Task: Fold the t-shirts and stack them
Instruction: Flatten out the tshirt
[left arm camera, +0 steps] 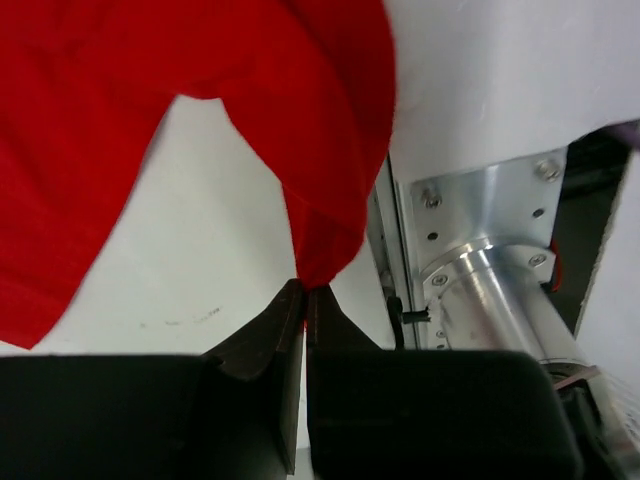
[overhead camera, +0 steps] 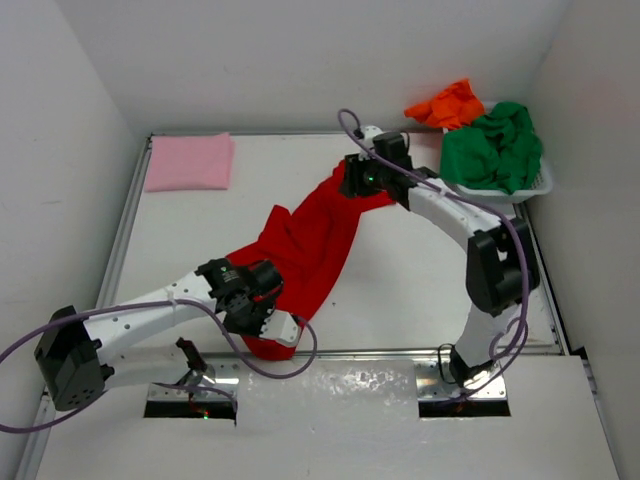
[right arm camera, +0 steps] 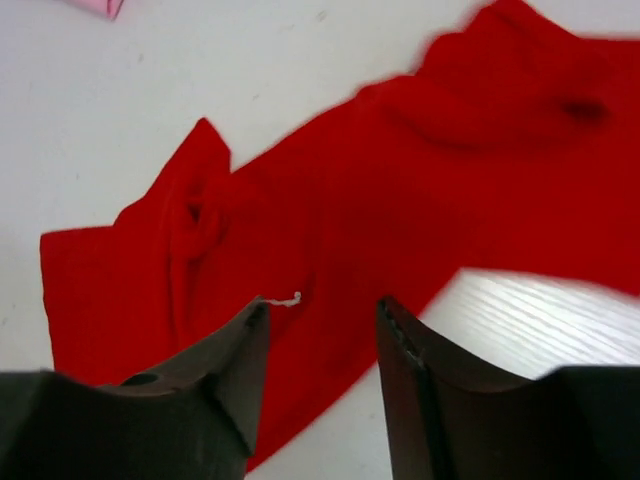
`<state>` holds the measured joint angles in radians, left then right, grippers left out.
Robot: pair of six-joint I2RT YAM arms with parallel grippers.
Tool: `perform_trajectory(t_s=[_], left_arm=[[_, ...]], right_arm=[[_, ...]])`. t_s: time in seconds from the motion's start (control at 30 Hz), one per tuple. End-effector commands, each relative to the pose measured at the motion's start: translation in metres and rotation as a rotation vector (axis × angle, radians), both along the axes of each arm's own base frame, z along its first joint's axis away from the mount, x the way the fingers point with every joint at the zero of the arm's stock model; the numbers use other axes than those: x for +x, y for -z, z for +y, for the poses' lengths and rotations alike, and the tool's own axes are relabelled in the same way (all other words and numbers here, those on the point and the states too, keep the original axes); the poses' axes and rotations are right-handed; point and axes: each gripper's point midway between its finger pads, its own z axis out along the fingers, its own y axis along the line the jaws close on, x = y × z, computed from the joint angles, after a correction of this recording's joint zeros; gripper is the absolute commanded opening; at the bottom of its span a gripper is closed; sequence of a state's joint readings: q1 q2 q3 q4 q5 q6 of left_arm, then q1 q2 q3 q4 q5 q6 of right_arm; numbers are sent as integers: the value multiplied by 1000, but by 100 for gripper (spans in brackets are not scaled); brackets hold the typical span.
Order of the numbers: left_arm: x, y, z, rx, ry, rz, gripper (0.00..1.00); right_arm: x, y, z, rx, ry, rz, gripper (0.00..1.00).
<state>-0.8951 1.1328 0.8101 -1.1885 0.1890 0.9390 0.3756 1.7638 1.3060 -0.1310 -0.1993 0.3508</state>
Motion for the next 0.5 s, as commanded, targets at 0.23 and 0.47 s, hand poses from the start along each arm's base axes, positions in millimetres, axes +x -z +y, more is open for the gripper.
perform_trajectory(t_s=[0.23, 0.47], left_arm=[[24, 36, 32, 55, -99, -179, 0], [72, 31, 49, 25, -357, -393, 0]], right_arm=[[-21, 48, 161, -243, -366, 56, 70], [28, 114, 195, -311, -181, 61, 75]])
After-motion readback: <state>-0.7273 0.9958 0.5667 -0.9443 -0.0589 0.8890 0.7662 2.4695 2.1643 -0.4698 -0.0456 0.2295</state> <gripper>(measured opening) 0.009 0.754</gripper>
